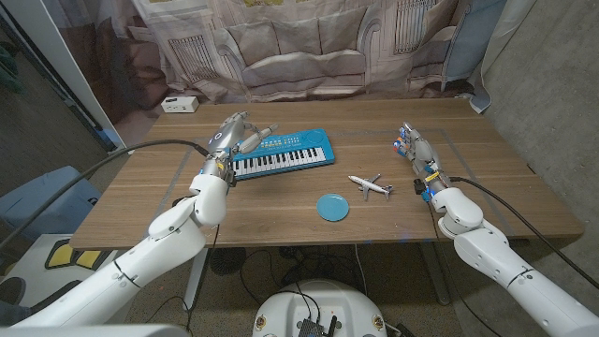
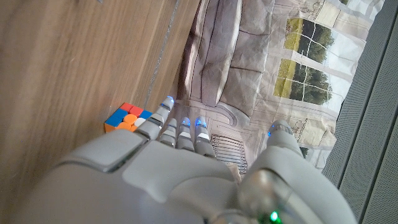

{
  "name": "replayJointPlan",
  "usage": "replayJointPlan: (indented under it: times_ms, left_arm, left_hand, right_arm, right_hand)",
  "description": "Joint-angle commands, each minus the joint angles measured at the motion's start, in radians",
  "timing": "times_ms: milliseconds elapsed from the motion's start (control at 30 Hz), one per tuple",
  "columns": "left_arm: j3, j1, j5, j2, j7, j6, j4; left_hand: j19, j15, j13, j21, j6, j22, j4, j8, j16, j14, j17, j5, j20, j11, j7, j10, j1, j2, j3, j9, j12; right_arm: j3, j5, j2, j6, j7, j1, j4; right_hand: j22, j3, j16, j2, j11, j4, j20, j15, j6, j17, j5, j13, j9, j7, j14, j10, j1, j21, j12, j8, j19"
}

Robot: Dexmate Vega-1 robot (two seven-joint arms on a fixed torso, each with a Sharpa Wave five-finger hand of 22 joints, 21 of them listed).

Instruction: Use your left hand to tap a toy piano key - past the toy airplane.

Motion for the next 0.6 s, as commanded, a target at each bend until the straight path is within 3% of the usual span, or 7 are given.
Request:
replayJointPlan:
  times_ms: [33, 600]
  left_arm:
    - [0.088, -0.072, 0.054, 0.043, -0.095, 0.146, -0.068]
    - [0.220, -0.191, 0.111, 0.073, -0.262, 0.250, -0.078]
  left_hand:
    - [-0.017, -0.002, 0.001, -0.006, 0.014, 0.005, -0.001, 0.002, 0.000, -0.013, 0.004, 0.006, 0.000, -0.011, 0.000, -0.013, -0.011, -0.003, -0.007, 0.002, -0.003]
    - [-0.064, 0.003, 0.001, -0.008, -0.009, 0.005, 0.008, -0.026, -0.001, -0.048, 0.004, 0.007, -0.007, -0.007, 0.011, -0.042, -0.030, -0.001, -0.017, 0.003, -0.007]
  right_arm:
    - [0.003, 0.013, 0.007, 0.016, 0.007, -0.004, 0.013]
    - [0.012, 0.019, -0.002, 0.025, 0.016, -0.012, 0.009]
  right_hand:
    - [0.004, -0.001, -0.002, 0.001, 0.005, -0.003, 0.000, 0.006, 0.008, 0.003, -0.002, 0.003, 0.004, -0.005, 0.007, 0.010, 0.008, -0.002, -0.001, -0.001, 0.005]
    - [0.004, -0.003, -0.003, 0.001, 0.002, -0.001, -0.001, 0.005, 0.007, 0.004, -0.003, 0.003, 0.004, -0.006, 0.008, 0.011, 0.006, -0.009, -0.004, -0.003, 0.008]
